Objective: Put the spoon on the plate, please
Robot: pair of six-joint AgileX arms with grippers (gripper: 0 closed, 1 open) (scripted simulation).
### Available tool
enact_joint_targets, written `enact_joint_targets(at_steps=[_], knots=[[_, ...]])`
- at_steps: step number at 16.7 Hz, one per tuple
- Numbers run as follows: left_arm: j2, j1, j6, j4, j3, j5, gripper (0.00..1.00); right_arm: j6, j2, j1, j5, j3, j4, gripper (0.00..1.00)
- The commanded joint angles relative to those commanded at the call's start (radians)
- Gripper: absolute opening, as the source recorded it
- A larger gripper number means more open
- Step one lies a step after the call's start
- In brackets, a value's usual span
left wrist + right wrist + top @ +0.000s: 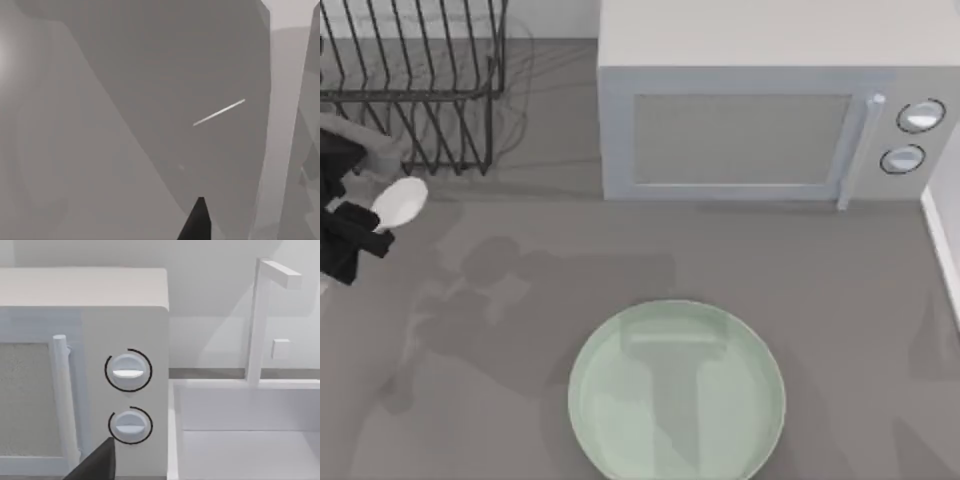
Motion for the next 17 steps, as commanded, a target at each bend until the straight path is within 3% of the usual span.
enact_joint_targets(at_steps=[6, 17], knots=[[0.091, -0.171, -0.556, -0.024, 0.076, -0.006, 0.00, 0.000, 0.000, 0.000, 0.000, 0.000, 0.000, 1.00], [0.215, -0.555, -1.803, -0.029, 0.186, -0.020, 0.00, 0.000, 0.000, 0.000, 0.000, 0.000, 0.000, 1.00]])
